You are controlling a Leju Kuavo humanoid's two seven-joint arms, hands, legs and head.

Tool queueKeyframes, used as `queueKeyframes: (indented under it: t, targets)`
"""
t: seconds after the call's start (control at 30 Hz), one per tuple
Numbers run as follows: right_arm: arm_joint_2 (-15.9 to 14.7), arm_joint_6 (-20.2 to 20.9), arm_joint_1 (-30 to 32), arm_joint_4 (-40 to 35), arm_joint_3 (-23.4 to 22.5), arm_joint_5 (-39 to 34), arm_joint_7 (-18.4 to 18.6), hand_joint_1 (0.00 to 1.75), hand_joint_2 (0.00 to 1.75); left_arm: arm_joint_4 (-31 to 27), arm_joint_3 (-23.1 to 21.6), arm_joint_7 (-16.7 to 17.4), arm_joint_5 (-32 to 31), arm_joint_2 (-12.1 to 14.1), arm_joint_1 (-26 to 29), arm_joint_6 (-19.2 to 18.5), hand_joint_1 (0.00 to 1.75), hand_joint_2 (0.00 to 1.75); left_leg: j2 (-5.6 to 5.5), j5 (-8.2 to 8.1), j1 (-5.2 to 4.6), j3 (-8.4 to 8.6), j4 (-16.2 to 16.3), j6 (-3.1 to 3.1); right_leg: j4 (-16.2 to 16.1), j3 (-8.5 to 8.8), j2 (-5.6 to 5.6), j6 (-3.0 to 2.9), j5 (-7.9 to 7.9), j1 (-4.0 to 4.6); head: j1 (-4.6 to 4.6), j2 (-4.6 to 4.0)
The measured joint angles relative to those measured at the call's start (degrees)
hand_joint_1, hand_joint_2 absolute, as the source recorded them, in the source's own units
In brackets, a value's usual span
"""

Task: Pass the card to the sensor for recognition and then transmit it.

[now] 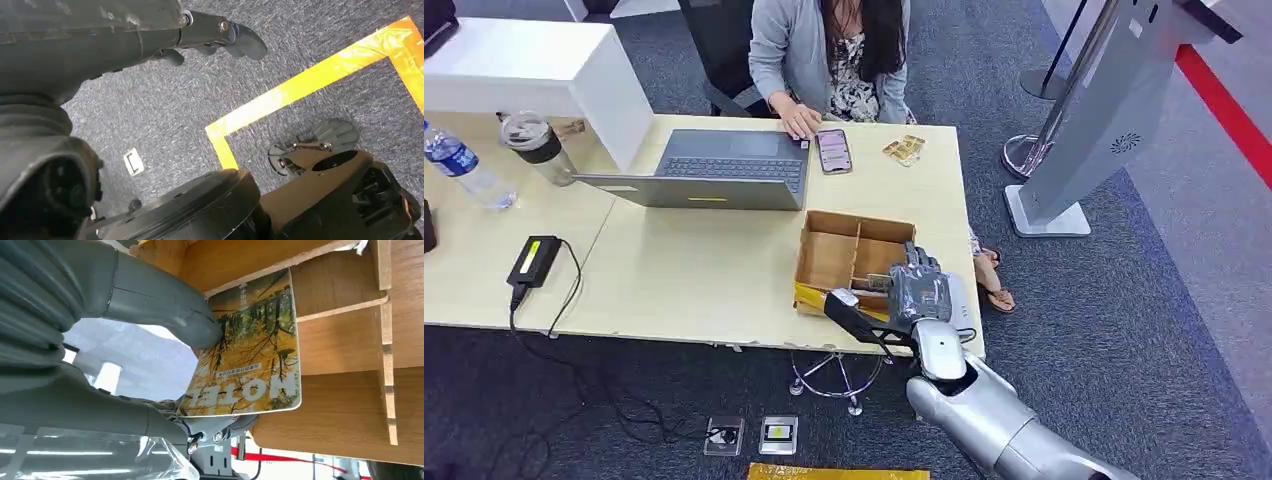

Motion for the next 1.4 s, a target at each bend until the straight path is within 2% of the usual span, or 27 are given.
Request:
queueKeyframes:
  t: [0.33,0.8,1.4]
  targets:
    - [-0.02,-0.24,-0.76,-0.55,0.04,-0.74,0.63,1.75,1.75,0.0,0.02,0.2,-0.55,0.0,-0.29,-0.35,0.0,0.0,0.0,0.0,0.0,-0.01,0.0,0.0,0.01,-0.01,0.0,0.0,0.0,0.0,0.0,0.0]
    - [-1.16,0.16,-2.42,-5.44,0.0,-0.79,2.34,1.75,1.75,0.0,0.0,0.2,-1.55,0.0,-0.63,-0.79,0.0,0.0,0.0,0.0,0.0,-0.02,0.01,0.0,0.0,-0.04,0.0,0.0,0.0,0.0,0.0,0.0]
    - [-2.99,0.77,-0.2,-6.01,-0.07,-2.1,2.56,1.75,1.75,0.0,0.0,1.05,-2.8,0.0,-1.68,-2.14,0.0,0.0,0.0,0.0,0.0,-0.02,0.01,0.0,0.0,-0.05,0.01,0.0,0.0,0.0,0.0,0.0]
